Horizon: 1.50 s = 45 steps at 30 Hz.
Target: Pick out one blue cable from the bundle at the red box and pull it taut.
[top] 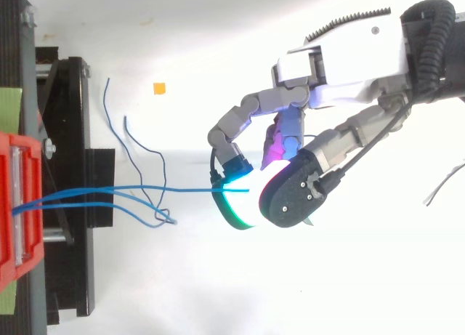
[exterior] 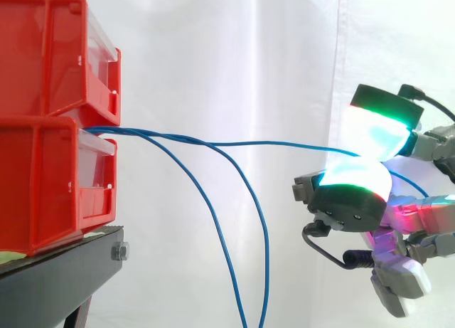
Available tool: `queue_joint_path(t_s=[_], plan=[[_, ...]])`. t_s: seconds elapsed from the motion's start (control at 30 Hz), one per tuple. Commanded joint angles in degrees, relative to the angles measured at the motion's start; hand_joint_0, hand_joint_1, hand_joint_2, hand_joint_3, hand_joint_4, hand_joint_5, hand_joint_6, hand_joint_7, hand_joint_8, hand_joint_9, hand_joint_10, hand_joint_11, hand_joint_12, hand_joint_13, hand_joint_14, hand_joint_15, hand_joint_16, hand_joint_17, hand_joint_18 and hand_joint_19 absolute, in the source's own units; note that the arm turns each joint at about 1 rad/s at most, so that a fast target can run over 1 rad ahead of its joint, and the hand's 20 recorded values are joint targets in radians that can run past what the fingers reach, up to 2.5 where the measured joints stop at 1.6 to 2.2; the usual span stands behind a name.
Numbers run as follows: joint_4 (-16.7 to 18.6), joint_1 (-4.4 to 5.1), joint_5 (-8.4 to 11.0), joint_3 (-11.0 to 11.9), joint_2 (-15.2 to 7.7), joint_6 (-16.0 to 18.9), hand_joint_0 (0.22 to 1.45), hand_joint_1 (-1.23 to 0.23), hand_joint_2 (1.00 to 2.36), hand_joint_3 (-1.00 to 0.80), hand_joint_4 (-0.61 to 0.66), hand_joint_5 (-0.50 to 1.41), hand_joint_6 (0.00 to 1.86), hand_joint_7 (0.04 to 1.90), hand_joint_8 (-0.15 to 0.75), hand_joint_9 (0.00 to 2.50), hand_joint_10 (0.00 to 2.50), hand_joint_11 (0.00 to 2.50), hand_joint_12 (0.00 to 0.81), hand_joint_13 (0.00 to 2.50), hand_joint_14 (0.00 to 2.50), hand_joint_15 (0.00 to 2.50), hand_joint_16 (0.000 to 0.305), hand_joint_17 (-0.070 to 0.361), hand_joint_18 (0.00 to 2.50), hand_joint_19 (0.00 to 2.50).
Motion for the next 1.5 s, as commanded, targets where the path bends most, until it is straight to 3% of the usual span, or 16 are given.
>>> queue_joint_path(t_s=[0.0, 0.4, 1.03, 1.2, 1.27, 1.43, 1.47], plan=[[0.07, -0.08, 0.0, 0.0, -0.03, 0.0, 0.53, -0.48, 1.0, -0.47, -0.1, 0.04, 0.63, 1.25, 0.214, 1.36, 0.02, 0.57, 0.325, 0.93, 0.02, 0.5, 0.043, 0.097, 0.74, 0.6], [0.07, 0.01, 0.0, 0.0, -0.03, 0.0, 0.56, -0.67, 1.01, -0.22, -0.08, 0.05, 0.62, 1.26, 0.234, 1.39, 0.02, 0.52, 0.354, 0.97, 0.02, 0.46, 0.05, 0.113, 0.82, 0.55], [-0.02, -0.08, 0.17, -0.09, 0.06, -0.26, 0.57, -0.7, 1.01, -0.23, -0.04, 0.05, 0.63, 1.26, 0.234, 1.38, 0.02, 0.5, 0.348, 0.95, 0.02, 0.46, 0.049, 0.111, 0.82, 0.54], [-0.11, -0.34, 0.61, 0.0, 1.02, -1.14, 0.57, -0.69, 1.01, -0.24, -0.03, 0.05, 0.63, 1.25, 0.231, 1.36, 0.02, 0.5, 0.345, 0.94, 0.02, 0.47, 0.048, 0.109, 0.8, 0.55], [-0.37, -0.52, 1.67, 0.0, 1.46, -1.76, 0.57, -0.68, 1.01, -0.25, -0.03, 0.05, 0.64, 1.24, 0.229, 1.35, 0.02, 0.49, 0.34, 0.93, 0.02, 0.47, 0.048, 0.108, 0.8, 0.55], [-2.92, -0.25, 7.47, 0.0, 3.05, -3.87, 0.58, -0.67, 1.01, -0.26, -0.03, 0.04, 0.65, 1.22, 0.224, 1.33, 0.02, 0.5, 0.338, 0.91, 0.02, 0.47, 0.046, 0.104, 0.78, 0.57], [-3.27, -0.17, 7.82, 0.0, 3.13, -3.87, 0.58, -0.67, 1.01, -0.27, -0.03, 0.04, 0.65, 1.21, 0.222, 1.33, 0.02, 0.51, 0.334, 0.91, 0.02, 0.46, 0.046, 0.103, 0.77, 0.57]])
